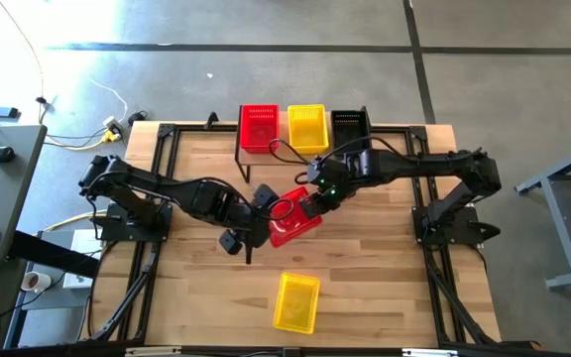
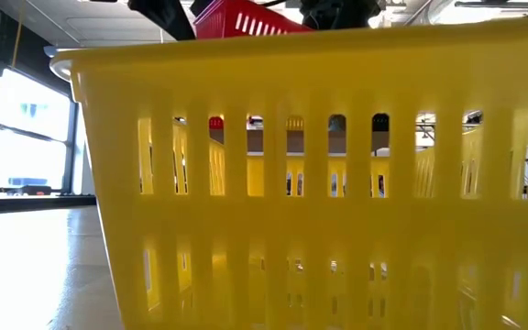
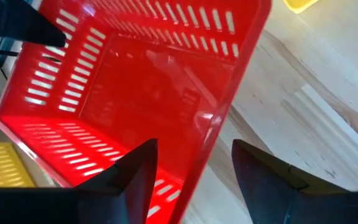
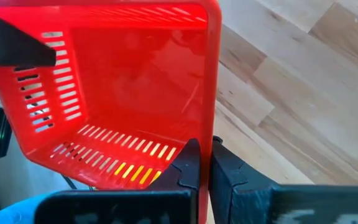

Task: Stack baskets on shelf by color
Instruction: Stack the red bin on top of the other red bins on the shelf

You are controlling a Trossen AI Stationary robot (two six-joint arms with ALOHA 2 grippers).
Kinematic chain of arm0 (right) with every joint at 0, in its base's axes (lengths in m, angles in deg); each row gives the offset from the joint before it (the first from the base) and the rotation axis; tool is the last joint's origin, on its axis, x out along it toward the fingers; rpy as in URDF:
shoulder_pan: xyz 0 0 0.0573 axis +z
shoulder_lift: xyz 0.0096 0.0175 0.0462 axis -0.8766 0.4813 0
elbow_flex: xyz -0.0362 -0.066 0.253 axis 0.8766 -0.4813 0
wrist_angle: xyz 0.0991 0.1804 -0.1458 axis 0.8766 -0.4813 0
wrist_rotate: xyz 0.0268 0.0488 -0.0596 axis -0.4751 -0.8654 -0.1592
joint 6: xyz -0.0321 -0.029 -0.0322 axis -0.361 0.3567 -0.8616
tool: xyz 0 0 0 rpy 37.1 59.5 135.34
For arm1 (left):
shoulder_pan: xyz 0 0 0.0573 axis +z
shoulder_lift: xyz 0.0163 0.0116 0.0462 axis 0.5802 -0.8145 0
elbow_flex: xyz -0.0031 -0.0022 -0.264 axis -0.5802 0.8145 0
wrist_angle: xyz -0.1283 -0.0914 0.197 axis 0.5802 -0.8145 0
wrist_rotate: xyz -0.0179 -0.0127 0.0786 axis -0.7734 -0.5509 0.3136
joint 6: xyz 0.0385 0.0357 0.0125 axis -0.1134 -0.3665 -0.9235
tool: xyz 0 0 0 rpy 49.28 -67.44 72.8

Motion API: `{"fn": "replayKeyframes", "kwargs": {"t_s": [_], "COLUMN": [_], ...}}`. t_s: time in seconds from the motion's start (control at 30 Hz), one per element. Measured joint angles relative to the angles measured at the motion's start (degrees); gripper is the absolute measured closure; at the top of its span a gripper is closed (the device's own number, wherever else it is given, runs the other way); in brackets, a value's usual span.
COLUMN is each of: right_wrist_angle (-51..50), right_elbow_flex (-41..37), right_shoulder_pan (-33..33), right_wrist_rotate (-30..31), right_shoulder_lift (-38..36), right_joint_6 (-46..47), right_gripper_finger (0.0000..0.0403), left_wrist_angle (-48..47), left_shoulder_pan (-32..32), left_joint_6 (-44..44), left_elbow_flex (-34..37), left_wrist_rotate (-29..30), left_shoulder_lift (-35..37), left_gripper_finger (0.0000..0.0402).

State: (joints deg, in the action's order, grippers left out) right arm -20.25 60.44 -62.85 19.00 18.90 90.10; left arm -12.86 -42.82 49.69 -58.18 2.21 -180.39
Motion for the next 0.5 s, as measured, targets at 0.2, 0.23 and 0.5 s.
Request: {"fn": "replayKeyframes", "kwargs": {"t_s": [0.2,0.23,0.5], "right_wrist_angle": [-0.02,-0.03,0.45], "right_elbow_flex": [0.0,0.0,0.02], "right_shoulder_pan": [0.56,0.56,0.56], "right_wrist_rotate": [0.22,0.23,0.7], "right_shoulder_lift": [0.0,0.0,-0.09], "right_joint_6": [0.0,0.0,-0.34], "right_gripper_finger": [0.0403,0.0403,0.0403], "left_wrist_angle": [-0.06,-0.06,-0.37], "left_shoulder_pan": [0.0,0.0,-0.02], "left_joint_6": [-0.02,-0.1,-2.91], "left_elbow_flex": [0.0,0.0,0.07], "left_wrist_rotate": [-0.03,-0.03,-3.26], "left_shoulder_lift": [-0.06,-0.06,-0.12], "left_gripper_finger": [0.0277,0.0293,0.0395]}}
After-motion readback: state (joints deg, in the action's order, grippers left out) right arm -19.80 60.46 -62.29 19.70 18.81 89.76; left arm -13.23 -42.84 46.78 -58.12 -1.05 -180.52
